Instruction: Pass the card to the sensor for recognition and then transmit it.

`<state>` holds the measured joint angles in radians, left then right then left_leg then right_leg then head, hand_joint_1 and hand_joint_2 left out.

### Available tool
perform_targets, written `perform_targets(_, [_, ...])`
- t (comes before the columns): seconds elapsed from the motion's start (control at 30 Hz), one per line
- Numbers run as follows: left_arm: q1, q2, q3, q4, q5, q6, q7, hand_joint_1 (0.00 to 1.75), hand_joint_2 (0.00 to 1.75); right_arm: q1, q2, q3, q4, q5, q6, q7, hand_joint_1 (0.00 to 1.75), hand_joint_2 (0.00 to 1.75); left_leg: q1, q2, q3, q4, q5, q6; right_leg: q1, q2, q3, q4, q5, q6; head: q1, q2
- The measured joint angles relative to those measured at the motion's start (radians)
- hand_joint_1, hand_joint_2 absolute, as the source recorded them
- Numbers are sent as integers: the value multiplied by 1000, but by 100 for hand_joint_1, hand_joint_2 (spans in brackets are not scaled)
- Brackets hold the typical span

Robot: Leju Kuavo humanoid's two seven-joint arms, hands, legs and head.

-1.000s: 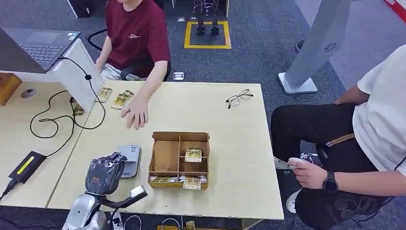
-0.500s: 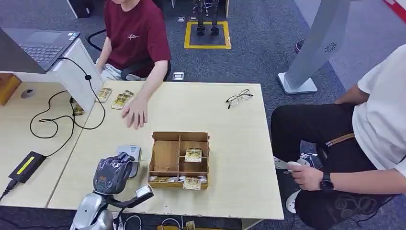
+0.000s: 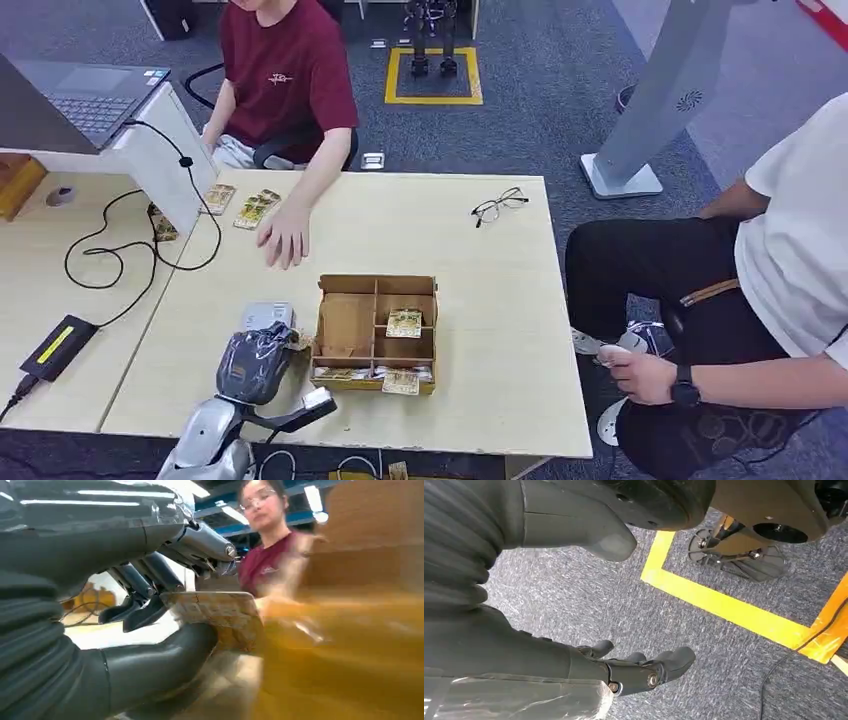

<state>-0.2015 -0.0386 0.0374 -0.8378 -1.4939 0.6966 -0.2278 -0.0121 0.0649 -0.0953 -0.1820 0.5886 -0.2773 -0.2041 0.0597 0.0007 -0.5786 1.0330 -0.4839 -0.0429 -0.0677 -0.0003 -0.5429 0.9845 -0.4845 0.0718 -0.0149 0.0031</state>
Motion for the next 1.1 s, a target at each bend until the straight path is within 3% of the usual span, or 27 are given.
perform_targets(0.1, [2,10,-21,34,9,0,28,175,175,0,0,-2,0,0,0,-2,0,175,0,0,0,0,0,0,0,0,-1,0,0,0,-1,0])
perform_targets(0.63, [-17,31,-44,66,63,1,7,175,175,-4,0,-6,0,0,0,-2,0,175,0,0,2,0,0,0,0,-1,2,0,0,0,0,0])
perform_targets(0.8, [-24,29,-44,66,128,1,-74,175,175,-5,1,-7,0,0,1,1,0,175,0,-1,2,0,0,0,0,-1,2,0,0,0,-1,0])
perform_targets(0.93, [-27,19,-38,64,235,2,-203,175,175,-4,1,-7,0,0,2,2,0,175,0,-1,2,0,0,0,0,-1,1,0,0,0,-1,0])
perform_targets(1.03, [-27,-9,-7,34,346,2,-341,175,175,-4,1,-9,0,-1,-1,4,0,175,0,-1,0,0,1,1,0,-1,0,0,0,0,0,0])
perform_targets(1.1, [-25,-30,11,7,398,2,-384,175,175,-4,2,-10,0,0,-4,4,0,175,0,-1,0,1,1,1,0,-1,-1,0,0,0,0,0])
